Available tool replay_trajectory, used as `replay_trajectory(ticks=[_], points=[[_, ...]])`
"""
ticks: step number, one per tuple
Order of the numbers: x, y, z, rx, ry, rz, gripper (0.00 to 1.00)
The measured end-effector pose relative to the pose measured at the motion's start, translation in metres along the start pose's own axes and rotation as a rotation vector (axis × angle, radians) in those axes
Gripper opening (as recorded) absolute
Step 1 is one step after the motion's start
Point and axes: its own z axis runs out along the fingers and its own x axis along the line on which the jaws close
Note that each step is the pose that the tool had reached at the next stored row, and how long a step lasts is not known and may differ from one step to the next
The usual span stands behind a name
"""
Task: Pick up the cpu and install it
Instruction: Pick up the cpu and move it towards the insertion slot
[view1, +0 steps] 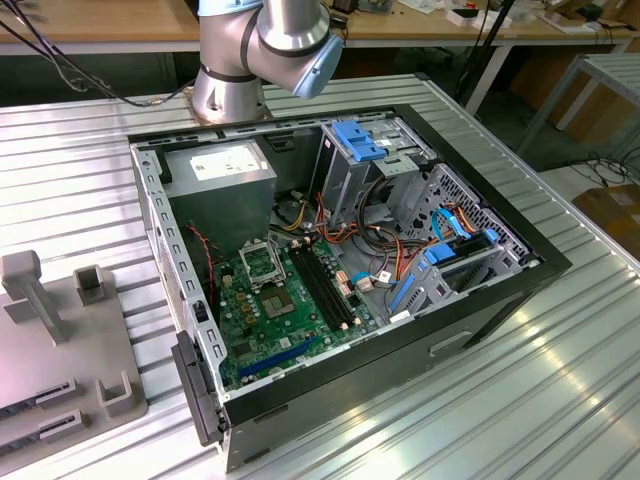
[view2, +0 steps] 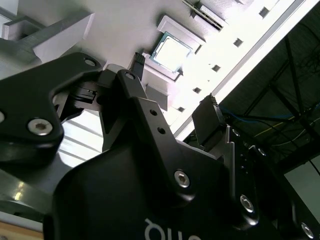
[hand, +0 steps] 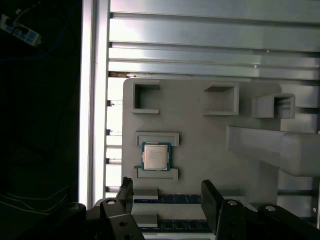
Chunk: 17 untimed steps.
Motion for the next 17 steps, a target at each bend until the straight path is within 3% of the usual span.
replay_trajectory(ticks=[5,17], points=[[0.0,-0.0005,0.0029,-0.0001,-0.0001,0.0,0.66],[0.0,-0.0019,0.0255,0.0,0.0006,0.0,0.66]])
